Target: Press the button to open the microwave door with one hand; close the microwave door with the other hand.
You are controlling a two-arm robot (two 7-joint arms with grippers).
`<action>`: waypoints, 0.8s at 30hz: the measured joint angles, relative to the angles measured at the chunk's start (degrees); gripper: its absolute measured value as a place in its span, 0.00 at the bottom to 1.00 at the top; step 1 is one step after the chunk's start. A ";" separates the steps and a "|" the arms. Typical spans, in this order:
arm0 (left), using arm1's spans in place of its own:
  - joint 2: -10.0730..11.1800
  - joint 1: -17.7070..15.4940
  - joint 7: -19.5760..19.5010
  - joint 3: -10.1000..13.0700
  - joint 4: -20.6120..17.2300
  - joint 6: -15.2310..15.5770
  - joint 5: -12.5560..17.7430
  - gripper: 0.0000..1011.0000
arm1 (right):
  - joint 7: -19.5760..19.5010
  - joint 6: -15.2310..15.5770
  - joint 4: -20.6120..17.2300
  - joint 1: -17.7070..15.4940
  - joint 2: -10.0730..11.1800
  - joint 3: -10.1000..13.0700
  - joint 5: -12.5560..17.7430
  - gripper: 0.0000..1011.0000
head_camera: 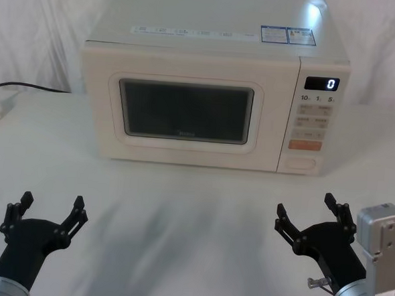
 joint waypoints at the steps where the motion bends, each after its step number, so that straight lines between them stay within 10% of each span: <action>1: 0.00 0.00 0.00 0.00 0.00 0.00 0.00 0.99 | 0.00 0.00 0.00 0.00 0.00 0.00 0.00 0.99; 24: 0.00 0.00 0.00 0.00 0.00 0.00 0.00 0.99 | 0.00 0.00 0.00 0.00 0.00 0.00 0.00 0.99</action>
